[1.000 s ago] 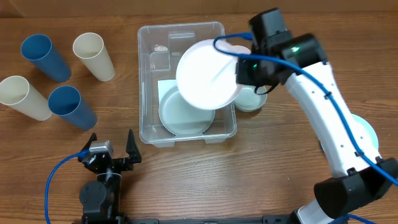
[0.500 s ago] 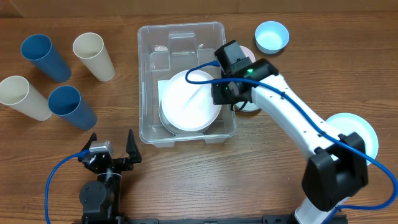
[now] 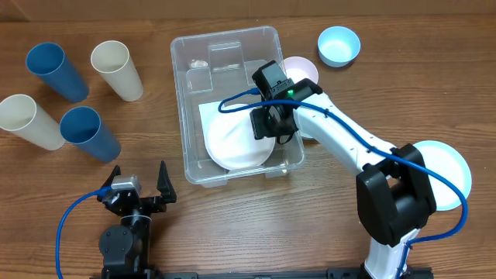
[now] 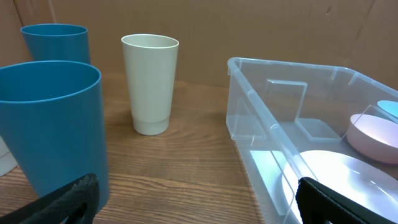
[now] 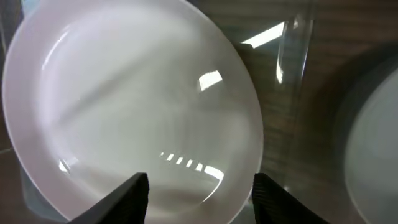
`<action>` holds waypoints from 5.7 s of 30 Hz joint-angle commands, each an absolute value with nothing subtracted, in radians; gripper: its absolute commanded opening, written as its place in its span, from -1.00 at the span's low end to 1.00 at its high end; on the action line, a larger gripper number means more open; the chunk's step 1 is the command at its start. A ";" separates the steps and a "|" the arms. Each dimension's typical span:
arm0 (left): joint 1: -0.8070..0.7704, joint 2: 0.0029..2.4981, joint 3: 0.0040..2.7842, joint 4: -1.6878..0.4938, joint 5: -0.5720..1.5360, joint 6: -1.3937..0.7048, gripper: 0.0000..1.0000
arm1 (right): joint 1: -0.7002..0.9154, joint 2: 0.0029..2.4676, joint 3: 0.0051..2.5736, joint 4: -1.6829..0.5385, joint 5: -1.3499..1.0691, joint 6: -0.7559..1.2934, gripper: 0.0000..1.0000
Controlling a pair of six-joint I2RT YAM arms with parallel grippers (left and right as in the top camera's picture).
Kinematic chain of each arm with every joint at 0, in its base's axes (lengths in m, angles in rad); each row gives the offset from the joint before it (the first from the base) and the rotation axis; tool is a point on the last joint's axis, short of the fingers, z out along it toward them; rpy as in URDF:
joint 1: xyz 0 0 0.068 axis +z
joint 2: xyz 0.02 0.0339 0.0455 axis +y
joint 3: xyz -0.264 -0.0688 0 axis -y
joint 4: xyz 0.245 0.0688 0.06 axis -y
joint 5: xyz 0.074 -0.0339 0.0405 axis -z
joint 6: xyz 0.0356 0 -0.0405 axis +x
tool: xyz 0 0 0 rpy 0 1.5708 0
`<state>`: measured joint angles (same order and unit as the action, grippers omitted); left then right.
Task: Pack container
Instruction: 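Lower the pink plate onto the white plate and release, then move the right gripper to the light-blue plate's rim and grasp it, then lift the light-blue plate and carry it over the bin, then lower the light-blue plate onto the stack and release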
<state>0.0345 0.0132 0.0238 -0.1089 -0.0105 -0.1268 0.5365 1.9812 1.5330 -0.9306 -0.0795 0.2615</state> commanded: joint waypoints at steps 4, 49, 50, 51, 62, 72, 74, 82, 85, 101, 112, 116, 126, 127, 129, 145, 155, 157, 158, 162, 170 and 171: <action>0.041 0.005 0.020 -0.109 0.001 -0.112 1.00 | 0.531 1.998 1.671 -1.049 -0.104 0.235 0.15; 0.041 0.005 0.020 -0.109 0.001 -0.112 1.00 | -0.652 1.947 1.642 -1.429 0.012 0.632 0.21; 0.041 0.005 0.020 -0.109 0.001 -0.112 1.00 | -0.676 1.947 1.641 -1.434 0.045 0.629 0.21; 0.041 0.005 0.020 -0.109 0.001 -0.112 1.00 | -0.696 1.947 1.634 -1.435 0.076 0.629 0.21; 0.041 0.005 0.020 -0.109 0.001 -0.112 1.00 | -0.883 1.947 1.362 -1.299 0.112 0.583 0.20; 0.041 0.005 0.020 -0.109 0.001 -0.112 1.00 | -0.895 1.947 1.327 -1.183 0.068 0.509 -0.01; 0.041 0.005 0.020 -0.109 0.001 -0.112 1.00 | -0.889 1.947 1.295 -1.140 0.066 0.496 -0.10; 0.041 0.005 0.020 -0.109 0.001 -0.112 1.00 | -0.827 1.947 1.250 -1.053 0.009 0.496 -0.86; 0.041 0.005 0.020 -0.109 0.001 -0.112 1.00 | -0.793 1.947 1.252 -1.015 0.009 0.496 -0.92; 0.041 0.005 0.020 -0.109 0.001 -0.112 1.00 | -0.514 1.842 1.623 -1.150 -0.083 0.418 -0.92; 0.041 0.006 0.020 -0.109 0.001 -0.112 1.00 | -0.314 1.640 1.769 -1.266 -0.280 0.305 -0.92; 0.041 0.006 0.020 -0.109 0.001 -0.112 1.00 | -0.154 1.535 1.776 -1.280 -0.334 0.234 -0.92; 0.041 0.006 0.020 -0.109 0.001 -0.112 1.00 | 0.342 1.602 1.737 -1.274 -0.105 0.235 -0.92; 0.041 0.006 0.020 -0.109 0.001 -0.112 1.00 | 0.359 1.620 1.719 -1.264 -0.105 0.235 -0.93; 0.041 0.006 0.020 -0.109 0.001 -0.112 1.00 | 0.381 1.659 1.693 -1.243 -0.105 0.235 -0.92; 0.041 0.006 0.020 -0.109 0.001 -0.112 1.00 | 0.444 2.013 1.645 -1.085 -0.112 0.215 -0.92; 0.041 0.006 0.020 -0.109 0.001 -0.112 1.00 | 0.456 2.045 1.644 -1.093 -0.159 0.147 -0.65; 0.041 0.006 0.020 -0.109 0.001 -0.112 1.00 | 0.467 2.045 1.644 -1.099 -0.159 0.147 -0.47; 0.041 0.006 0.020 -0.109 0.001 -0.112 1.00 | 0.472 2.045 1.645 -1.099 -0.159 0.147 -0.45; 0.041 0.006 0.020 -0.109 0.001 -0.112 1.00 | 0.503 2.045 1.646 -1.109 -0.157 0.125 -0.44; 0.041 0.006 0.020 -0.109 0.001 -0.112 1.00 | 0.497 2.037 1.964 -1.279 -0.054 0.164 -0.14; 0.041 0.006 0.020 -0.109 0.001 -0.112 1.00 | 0.493 2.037 2.015 -1.313 -0.022 0.185 -0.13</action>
